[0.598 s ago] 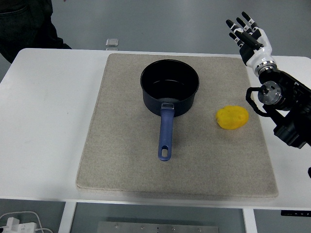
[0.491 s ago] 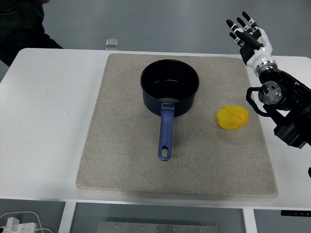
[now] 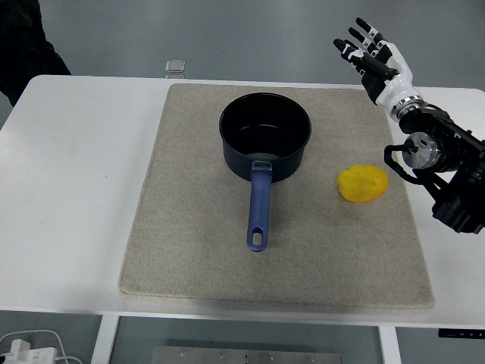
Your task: Put the potato in the blue pot
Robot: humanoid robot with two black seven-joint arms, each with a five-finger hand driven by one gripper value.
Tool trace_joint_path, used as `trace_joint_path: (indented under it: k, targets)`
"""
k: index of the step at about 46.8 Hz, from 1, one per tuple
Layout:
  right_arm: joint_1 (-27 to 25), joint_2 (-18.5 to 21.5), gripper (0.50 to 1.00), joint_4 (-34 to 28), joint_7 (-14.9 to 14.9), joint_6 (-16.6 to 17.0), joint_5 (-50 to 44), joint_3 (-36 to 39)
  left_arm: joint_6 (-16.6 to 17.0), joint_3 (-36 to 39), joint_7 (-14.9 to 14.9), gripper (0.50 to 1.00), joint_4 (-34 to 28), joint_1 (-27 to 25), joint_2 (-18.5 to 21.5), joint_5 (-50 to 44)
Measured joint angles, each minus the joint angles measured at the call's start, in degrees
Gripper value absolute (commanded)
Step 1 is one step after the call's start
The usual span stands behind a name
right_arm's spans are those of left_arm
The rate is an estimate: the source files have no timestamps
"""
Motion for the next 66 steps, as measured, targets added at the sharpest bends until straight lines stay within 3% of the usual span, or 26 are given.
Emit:
trace_joint_path:
  k: [6, 12, 22, 30, 40, 48, 62, 66]
  targets:
    - [-0.55, -2.70, 0.928, 1.51, 0.08, 4.06, -3.68, -2.94, 0.06, 0.00, 0.00, 0.996, 0.17, 0.00, 0.00, 0.00]
    - [-0.82, -9.63, 0.928, 7.20, 0.28, 8.84, -4.96, -7.71, 0.07, 0.00, 0.01, 0.996, 0.18, 0.00, 0.00, 0.00]
    - [-1.00, -20.58, 0.928, 15.07, 0.44, 12.84, -5.23, -13.60, -0.23, 0.00, 0.00, 0.996, -0.31, 0.00, 0.00, 0.00]
    - [-4.24, -27.08, 0.928, 20.97, 0.62, 13.54, -9.45, -14.59, -0.44, 0.01, 0.00, 0.996, -0.35, 0.00, 0.00, -0.01]
    - [-6.19, -32.51, 0.928, 27.92, 3.61, 13.34, -15.79, -14.36, -0.47, 0.01, 0.01, 0.996, -0.35, 0.01, 0.00, 0.02]
    - [-8.33, -34.42, 0.928, 32.13, 7.06, 12.02, -21.04, -14.33, -0.49, 0.00, 0.00, 0.996, -0.35, 0.00, 0.00, 0.03]
    - [-11.80, -34.45, 0.924, 36.68, 10.24, 2.68, -30.53, -14.19, -0.55, 0.00, 0.01, 0.996, -0.35, 0.02, 0.00, 0.02]
    - [-12.61, -33.86, 0.919, 36.70, 12.50, 0.11, -32.51, -14.19, -0.55, 0.00, 0.00, 0.996, -0.33, 0.02, 0.00, 0.00]
